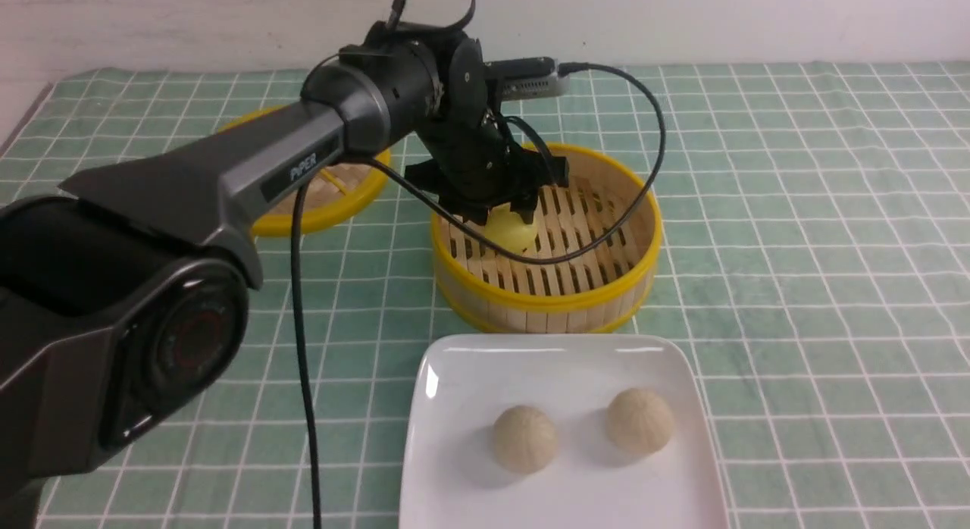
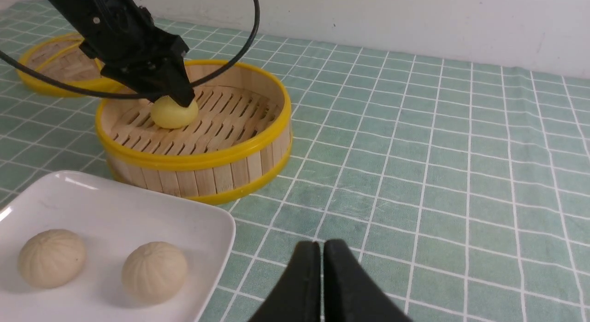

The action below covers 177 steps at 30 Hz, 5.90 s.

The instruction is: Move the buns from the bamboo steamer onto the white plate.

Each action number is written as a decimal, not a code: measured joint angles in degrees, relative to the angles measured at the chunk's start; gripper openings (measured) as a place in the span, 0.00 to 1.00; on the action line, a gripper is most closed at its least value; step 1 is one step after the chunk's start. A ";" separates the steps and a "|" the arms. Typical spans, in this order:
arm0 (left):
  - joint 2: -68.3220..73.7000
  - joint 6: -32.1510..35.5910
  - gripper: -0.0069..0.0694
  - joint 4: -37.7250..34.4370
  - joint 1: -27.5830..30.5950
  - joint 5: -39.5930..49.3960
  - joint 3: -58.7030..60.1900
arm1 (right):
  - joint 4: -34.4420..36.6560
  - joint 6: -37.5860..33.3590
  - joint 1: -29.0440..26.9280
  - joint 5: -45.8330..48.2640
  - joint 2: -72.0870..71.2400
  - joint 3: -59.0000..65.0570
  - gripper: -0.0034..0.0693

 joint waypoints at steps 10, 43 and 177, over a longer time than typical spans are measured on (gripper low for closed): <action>-3.56 6.12 0.12 -0.72 0.00 7.68 -0.57 | 0.00 0.00 0.00 0.00 0.00 0.00 0.11; -18.50 19.12 0.17 -22.53 -4.00 4.56 28.67 | 0.00 0.00 0.00 0.16 0.00 0.00 0.17; -78.71 3.16 0.16 19.28 -7.39 22.79 44.95 | -30.23 21.99 0.06 -4.74 -13.80 21.10 0.14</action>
